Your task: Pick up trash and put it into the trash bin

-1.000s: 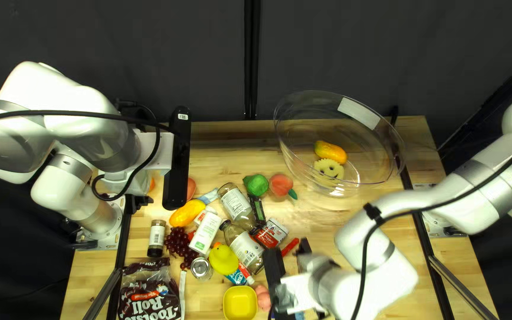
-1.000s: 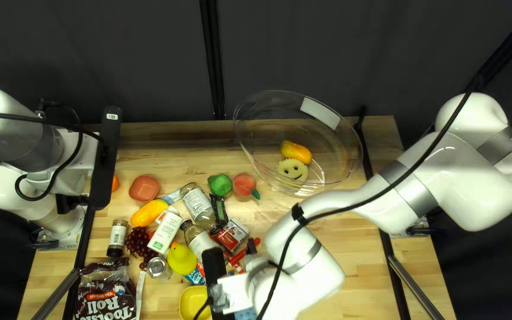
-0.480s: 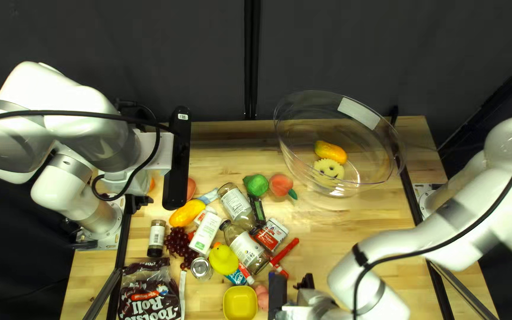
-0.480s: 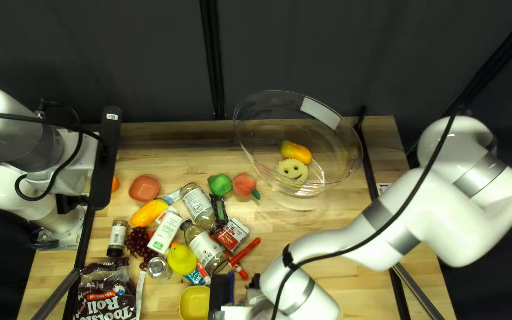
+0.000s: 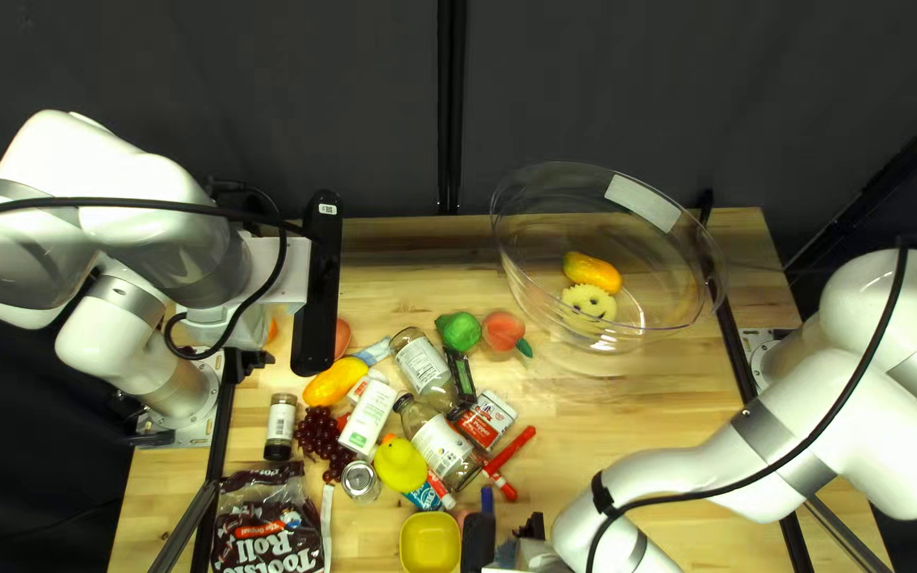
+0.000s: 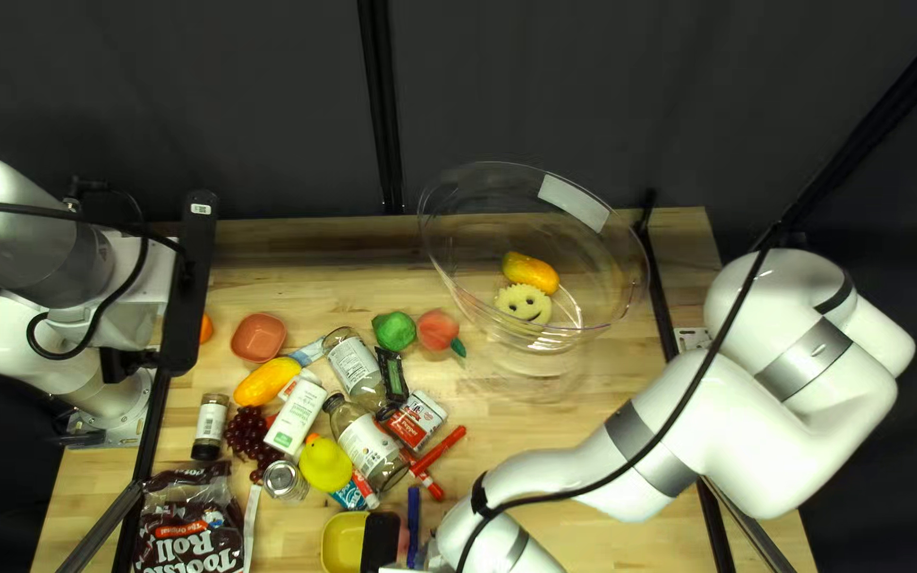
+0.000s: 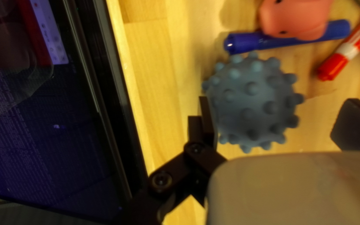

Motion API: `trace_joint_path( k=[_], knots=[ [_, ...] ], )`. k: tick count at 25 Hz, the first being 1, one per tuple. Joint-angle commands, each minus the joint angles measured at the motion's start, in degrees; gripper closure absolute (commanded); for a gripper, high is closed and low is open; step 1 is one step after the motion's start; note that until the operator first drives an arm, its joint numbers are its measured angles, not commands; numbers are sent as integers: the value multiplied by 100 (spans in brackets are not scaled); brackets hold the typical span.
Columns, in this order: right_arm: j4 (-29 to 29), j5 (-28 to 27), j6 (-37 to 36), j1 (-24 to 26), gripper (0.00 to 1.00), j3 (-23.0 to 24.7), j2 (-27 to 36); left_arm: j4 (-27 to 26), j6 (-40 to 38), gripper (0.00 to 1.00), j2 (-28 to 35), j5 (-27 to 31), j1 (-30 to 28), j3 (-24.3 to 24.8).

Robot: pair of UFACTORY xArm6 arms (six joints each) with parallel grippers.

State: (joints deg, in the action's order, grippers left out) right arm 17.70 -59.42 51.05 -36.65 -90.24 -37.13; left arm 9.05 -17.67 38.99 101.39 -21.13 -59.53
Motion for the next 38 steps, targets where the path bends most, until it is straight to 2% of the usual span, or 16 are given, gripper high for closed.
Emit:
trace_joint_path(
  k=[1,5,7,8,9,14,16,22,25,28,29,33,38],
  knots=[
    [-14,218,-8,65,0,205,39,0,0,0,0,0,0,0],
    [-65,291,-111,111,0,202,-32,0,0,0,0,0,0,0],
    [-86,267,-153,117,20,172,-50,0,0,0,0,0,0,0],
    [-95,220,-172,115,84,142,-48,0,0,0,0,0,0,0],
    [-98,190,-178,110,97,123,-45,0,0,0,0,0,0,0],
    [15,-462,-215,3,98,-2,347,0,0,0,0,0,0,0],
    [160,-893,-181,-54,98,124,751,0,0,0,0,0,0,0],
    [632,-1969,-130,-165,98,924,2225,0,0,0,0,0,0,0],
    [935,-2761,-267,-223,98,1252,3099,0,0,0,0,0,0,0],
    [1061,-3260,-473,-143,93,1678,3881,0,0,0,0,0,0,0],
    [1068,-3316,-520,-110,92,1774,4026,0,0,0,0,0,0,0],
    [1158,-3471,-692,231,94,2720,5140,0,0,0,0,0,0,0],
    [1231,-3292,-844,852,93,3545,5988,0,0,0,0,0,0,0]
  ],
)
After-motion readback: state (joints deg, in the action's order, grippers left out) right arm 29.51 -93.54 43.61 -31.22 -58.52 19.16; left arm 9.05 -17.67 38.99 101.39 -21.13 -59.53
